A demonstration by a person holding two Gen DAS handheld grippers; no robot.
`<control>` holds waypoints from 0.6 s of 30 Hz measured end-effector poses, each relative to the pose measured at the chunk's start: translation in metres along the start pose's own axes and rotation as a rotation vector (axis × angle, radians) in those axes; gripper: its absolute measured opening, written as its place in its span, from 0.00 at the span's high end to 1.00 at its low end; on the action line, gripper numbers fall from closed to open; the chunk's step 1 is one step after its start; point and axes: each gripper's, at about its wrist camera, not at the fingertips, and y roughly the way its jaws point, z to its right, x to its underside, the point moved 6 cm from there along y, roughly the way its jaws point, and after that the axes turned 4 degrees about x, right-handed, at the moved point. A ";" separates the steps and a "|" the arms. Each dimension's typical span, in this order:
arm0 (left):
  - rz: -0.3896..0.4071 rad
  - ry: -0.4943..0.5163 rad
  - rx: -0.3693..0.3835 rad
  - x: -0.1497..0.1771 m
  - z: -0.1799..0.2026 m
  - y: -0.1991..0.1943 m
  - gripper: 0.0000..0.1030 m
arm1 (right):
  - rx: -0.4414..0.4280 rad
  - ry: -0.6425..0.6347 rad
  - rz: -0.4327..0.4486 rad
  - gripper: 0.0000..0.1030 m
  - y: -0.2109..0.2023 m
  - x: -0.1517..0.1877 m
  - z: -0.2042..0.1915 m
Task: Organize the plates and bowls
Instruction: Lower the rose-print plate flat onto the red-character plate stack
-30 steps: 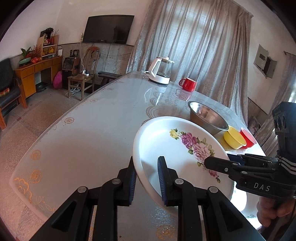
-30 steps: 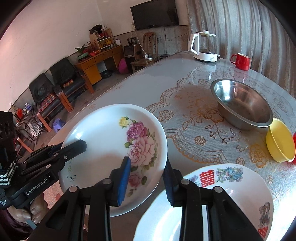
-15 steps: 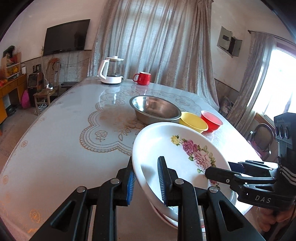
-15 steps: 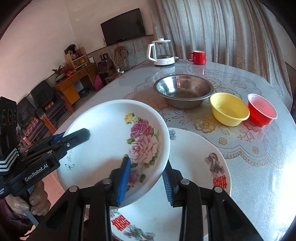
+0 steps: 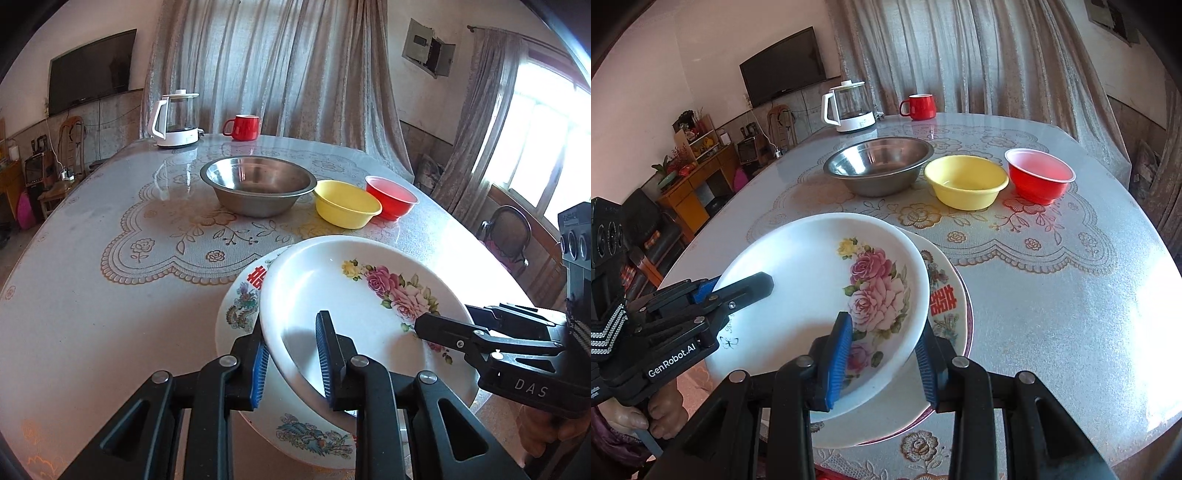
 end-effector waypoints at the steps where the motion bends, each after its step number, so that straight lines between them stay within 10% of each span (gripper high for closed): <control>1: -0.007 0.000 -0.002 0.001 0.000 0.001 0.77 | 0.002 0.000 -0.002 0.67 0.001 0.001 0.000; 18: -0.057 0.052 -0.013 0.009 -0.005 0.017 0.73 | 0.050 -0.009 -0.015 0.64 0.016 0.011 -0.001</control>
